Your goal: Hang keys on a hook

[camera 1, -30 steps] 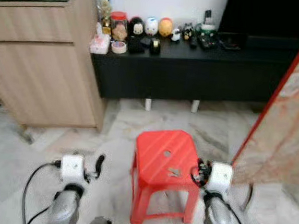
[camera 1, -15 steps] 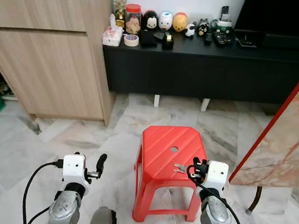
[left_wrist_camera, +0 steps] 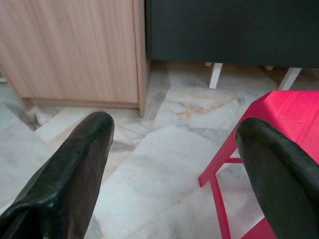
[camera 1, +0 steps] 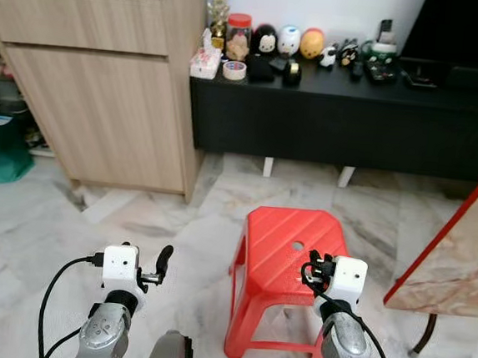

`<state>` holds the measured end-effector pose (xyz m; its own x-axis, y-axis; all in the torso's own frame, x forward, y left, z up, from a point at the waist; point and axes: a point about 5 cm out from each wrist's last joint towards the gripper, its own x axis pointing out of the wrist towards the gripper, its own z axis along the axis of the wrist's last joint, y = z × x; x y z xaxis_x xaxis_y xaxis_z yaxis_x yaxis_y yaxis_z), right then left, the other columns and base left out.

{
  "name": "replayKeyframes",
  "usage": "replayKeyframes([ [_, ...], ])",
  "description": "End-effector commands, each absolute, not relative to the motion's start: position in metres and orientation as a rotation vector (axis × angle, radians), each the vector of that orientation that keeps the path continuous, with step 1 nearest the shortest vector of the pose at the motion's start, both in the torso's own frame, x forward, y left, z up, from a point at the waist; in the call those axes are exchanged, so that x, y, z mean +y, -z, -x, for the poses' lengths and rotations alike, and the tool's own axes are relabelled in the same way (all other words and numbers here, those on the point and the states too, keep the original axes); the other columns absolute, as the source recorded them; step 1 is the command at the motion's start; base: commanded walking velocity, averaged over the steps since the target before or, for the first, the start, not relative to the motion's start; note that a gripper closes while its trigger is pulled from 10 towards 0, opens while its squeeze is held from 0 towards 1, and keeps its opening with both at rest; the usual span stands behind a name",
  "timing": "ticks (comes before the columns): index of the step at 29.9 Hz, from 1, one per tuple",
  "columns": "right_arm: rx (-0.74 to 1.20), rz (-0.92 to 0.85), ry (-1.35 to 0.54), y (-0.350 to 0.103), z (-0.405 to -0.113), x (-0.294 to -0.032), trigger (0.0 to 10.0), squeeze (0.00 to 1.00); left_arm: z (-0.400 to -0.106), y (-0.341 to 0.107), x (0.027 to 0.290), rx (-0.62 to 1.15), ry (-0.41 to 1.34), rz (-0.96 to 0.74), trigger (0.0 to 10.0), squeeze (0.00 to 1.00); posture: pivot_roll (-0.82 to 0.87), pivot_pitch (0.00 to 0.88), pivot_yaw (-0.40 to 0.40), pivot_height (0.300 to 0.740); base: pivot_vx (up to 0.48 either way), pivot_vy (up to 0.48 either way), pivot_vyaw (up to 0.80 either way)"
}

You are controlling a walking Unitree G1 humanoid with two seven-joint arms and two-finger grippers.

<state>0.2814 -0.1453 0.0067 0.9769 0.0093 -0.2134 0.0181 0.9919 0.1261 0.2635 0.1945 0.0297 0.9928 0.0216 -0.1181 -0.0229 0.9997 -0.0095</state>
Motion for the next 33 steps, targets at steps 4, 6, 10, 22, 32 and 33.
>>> replayKeyframes([
  [4,0.207,-0.1,-0.01,-0.01,-0.2845,-0.1436,10.0,0.0,-0.2638,-0.0278,0.1949,0.134,-0.017,0.018,10.0,0.0,0.05,0.034,0.005,0.64,0.271,0.0,0.0],
  [6,0.21,-0.101,-0.02,-0.0096,-0.2842,-0.1412,10.0,0.0,-0.264,-0.0279,0.195,0.134,-0.016,0.017,10.0,0.0,0.05,0.034,0.006,0.64,0.277,0.0,0.28],
  [10,0.219,-0.103,-0.022,-0.0083,-0.2836,-0.1398,10.0,0.0,-0.2643,-0.0282,0.1951,0.133,-0.017,0.017,10.0,0.0,0.05,0.034,0.006,0.64,0.28,0.0,0.74],
  [22,0.228,-0.119,0.005,-0.0071,-0.2833,-0.1433,10.0,0.0,-0.2625,-0.0253,0.1945,0.148,-0.01,0.015,10.0,0.0,0.05,0.044,0.004,0.64,0.211,0.0,0.0],
  [32,0.242,-0.124,0.032,-0.005,-0.2823,-0.147,10.0,0.0,-0.2611,-0.0245,0.1948,0.15,-0.002,0.015,10.0,0.0,0.05,0.046,0.004,0.64,0.0,0.0,0.0],
  [33,0.242,-0.124,0.033,-0.005,-0.2823,-0.147,10.0,0.0,-0.2611,-0.0246,0.1949,0.149,-0.002,0.016,10.0,0.0,0.05,0.046,0.004,0.64,0.0,0.0,0.0],
])
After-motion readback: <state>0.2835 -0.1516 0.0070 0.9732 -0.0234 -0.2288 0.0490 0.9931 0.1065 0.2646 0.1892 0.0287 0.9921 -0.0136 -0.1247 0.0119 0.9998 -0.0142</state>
